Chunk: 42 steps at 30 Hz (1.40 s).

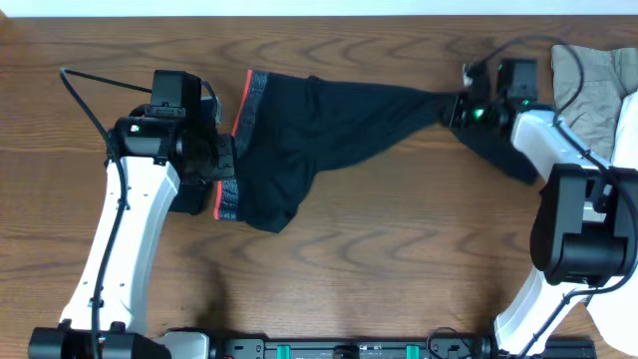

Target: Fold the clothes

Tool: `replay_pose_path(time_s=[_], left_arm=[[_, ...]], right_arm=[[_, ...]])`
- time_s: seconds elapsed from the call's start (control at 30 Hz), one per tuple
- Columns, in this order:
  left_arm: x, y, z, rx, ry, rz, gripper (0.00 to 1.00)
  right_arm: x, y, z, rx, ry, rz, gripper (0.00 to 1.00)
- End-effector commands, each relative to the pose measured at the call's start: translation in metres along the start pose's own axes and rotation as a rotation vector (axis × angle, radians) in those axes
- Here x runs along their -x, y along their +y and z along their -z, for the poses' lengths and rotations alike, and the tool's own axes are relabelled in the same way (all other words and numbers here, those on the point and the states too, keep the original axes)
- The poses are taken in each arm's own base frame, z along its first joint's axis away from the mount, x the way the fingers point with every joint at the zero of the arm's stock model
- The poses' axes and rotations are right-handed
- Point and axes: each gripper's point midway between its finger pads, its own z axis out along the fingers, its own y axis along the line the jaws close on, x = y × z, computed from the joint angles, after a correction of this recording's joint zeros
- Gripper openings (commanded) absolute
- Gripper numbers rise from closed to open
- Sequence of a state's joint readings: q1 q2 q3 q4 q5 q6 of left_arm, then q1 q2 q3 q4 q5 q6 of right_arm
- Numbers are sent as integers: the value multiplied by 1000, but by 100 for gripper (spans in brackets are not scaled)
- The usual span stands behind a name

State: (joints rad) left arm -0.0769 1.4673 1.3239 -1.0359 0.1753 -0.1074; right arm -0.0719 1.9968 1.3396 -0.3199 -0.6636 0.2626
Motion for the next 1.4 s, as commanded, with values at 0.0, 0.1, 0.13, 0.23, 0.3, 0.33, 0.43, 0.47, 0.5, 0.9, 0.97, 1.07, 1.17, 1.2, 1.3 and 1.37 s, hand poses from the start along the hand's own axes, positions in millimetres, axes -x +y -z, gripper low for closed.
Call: replay_pose_path(time_s=[0.0, 0.1, 0.13, 0.23, 0.3, 0.33, 0.43, 0.47, 0.5, 0.9, 0.97, 1.07, 1.17, 1.2, 1.3, 1.37], left_arm=[[1, 3, -5, 15, 13, -1, 46], [2, 3, -9, 16, 18, -1, 46], [2, 3, -10, 16, 20, 0, 46], [2, 3, -11, 17, 24, 0, 46], [1, 3, -11, 17, 27, 0, 46], [1, 3, -11, 18, 31, 1, 46], [-2, 3, -12, 18, 43, 2, 50], [-3, 4, -12, 19, 47, 2, 52], [-5, 3, -13, 16, 54, 3, 53], [-61, -6, -61, 4, 197, -55, 53], [-70, 0, -74, 26, 208, -38, 53], [-84, 18, -91, 106, 209, 17, 55], [-93, 31, -104, 156, 201, 36, 60], [-94, 34, -108, 167, 192, 34, 61], [-94, 36, -121, 160, 153, 32, 64], [-93, 36, -128, 152, 126, 31, 66]], right_arm=[[25, 29, 10, 125, -34, 18, 8], [38, 23, 9, 77, -91, 38, 14], [41, 18, 9, 44, -103, 35, 20], [38, 6, 7, -32, -103, 20, 52], [31, -2, 8, -67, -78, -5, 66], [25, -10, 10, -93, -57, -24, 69], [7, -31, 17, -160, 7, -105, 70], [-1, -37, 21, -179, 36, -125, 70], [-8, -41, 24, -189, 63, -129, 70], [-81, -64, 49, -322, 349, -154, 75], [-81, -63, 49, -321, 351, -155, 75], [-83, -63, 50, -322, 359, -160, 76], [-85, -63, 51, -322, 367, -161, 76], [-86, -63, 51, -323, 369, -162, 76], [-86, -63, 51, -322, 370, -163, 76], [-86, -63, 51, -322, 372, -164, 76]])
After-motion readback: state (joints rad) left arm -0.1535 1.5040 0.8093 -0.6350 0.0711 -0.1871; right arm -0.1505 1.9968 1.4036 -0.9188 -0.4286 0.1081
